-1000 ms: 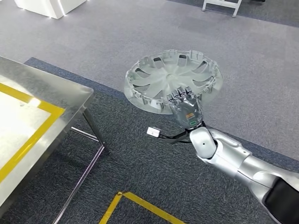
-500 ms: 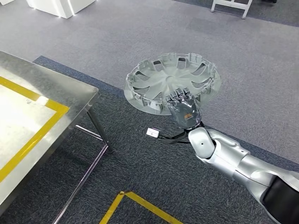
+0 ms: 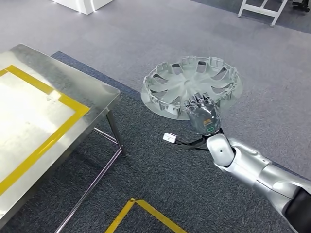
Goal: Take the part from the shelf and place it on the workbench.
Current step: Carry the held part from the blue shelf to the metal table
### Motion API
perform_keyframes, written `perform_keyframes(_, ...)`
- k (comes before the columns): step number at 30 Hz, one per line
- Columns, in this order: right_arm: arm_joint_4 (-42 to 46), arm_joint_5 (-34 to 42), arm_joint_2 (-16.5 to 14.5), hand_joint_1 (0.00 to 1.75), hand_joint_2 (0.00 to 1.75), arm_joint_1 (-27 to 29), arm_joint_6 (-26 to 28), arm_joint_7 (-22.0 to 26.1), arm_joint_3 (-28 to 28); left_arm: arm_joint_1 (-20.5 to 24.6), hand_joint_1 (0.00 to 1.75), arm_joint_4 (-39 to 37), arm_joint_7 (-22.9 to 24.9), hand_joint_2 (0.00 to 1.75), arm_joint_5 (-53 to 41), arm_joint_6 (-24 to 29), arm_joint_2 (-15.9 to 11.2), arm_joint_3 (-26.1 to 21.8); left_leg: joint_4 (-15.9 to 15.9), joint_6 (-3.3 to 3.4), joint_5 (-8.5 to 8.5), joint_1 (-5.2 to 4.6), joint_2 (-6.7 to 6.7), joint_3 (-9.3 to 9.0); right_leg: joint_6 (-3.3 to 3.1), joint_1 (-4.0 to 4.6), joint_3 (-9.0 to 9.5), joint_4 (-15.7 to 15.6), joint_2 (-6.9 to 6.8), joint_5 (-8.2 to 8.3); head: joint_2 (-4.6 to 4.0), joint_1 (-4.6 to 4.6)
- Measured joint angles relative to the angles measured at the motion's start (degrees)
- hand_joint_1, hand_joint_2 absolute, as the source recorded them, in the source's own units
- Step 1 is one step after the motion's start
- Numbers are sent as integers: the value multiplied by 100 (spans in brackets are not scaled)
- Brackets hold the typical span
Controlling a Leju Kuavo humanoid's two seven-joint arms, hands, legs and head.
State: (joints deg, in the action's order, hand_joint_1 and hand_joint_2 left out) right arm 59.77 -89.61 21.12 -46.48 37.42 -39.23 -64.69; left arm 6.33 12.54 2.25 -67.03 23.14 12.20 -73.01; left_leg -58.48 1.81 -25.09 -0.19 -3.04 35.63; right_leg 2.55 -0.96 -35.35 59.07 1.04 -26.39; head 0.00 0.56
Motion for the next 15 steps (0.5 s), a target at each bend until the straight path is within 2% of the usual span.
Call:
perform_keyframes(3, 349, -4, 358, 175, 175, 184, -27, 0, 172, -19, 0, -2, -2, 175, -71, 45, 81, 53, -9, -76, -2, 7, -46, 35, -40, 7, 77, -108, -30, -11, 0, 0)
perform_keyframes(5, 548, -3, 548, 175, 175, 298, -33, 0, 277, -31, 0, -2, -2, 175, -89, 73, 118, 85, -176, -146, -139, 8, 49, 104, -95, -19, 102, -139, -75, -1, 0, 17)
perform_keyframes(6, 624, -2, 626, 175, 175, 343, -42, 0, 325, -27, 0, -2, -2, 175, -94, 80, 128, 99, -416, -182, -288, 17, 124, 210, -120, -32, 114, -151, -100, 0, 0, 25)
perform_keyframes(8, 723, 1, 737, 175, 175, 413, -62, 1, 391, -21, 0, -2, 4, 175, -96, 86, 142, 117, -1166, -237, -642, 49, 226, 557, -148, -30, 120, -149, -139, -12, 0, 38)
perform_keyframes(9, 757, 0, 767, 175, 175, 440, -69, 2, 407, -23, 0, -2, 12, 175, -96, 86, 143, 120, -1472, -251, -738, 62, 242, 700, -151, -29, 124, -147, -149, -16, 0, 37)
perform_keyframes(10, 787, -1, 785, 175, 175, 462, -77, 2, 414, -27, 0, -1, 20, 175, -96, 86, 142, 121, -1610, -255, -732, 70, 247, 765, -151, -28, 130, -146, -157, -21, 0, 39)
perform_keyframes(11, 811, -2, 798, 175, 175, 480, -83, 2, 418, -29, 0, -1, 27, 175, -97, 87, 139, 124, -1512, -246, -611, 71, 250, 716, -148, -26, 142, -144, -164, -27, 0, 41)
perform_keyframes(13, 852, 0, 816, 175, 175, 501, -95, 2, 429, -22, 0, -1, 37, 175, -101, 88, 136, 129, -811, -181, -214, 48, 314, 371, -133, -21, 175, -145, -186, -44, 0, 39)
perform_keyframes(14, 866, -2, 821, 175, 175, 503, -97, 2, 436, -12, 0, -1, 45, 175, -103, 90, 134, 132, -438, -135, -78, 20, 376, 186, -117, -7, 185, -143, -201, -53, 0, 39)
perform_keyframes(15, 877, -4, 822, 175, 175, 504, -98, 2, 441, 0, 0, -1, 59, 175, -104, 93, 134, 134, -172, -94, -14, -7, 430, 60, -95, 4, 187, -143, -222, -59, 0, 36)
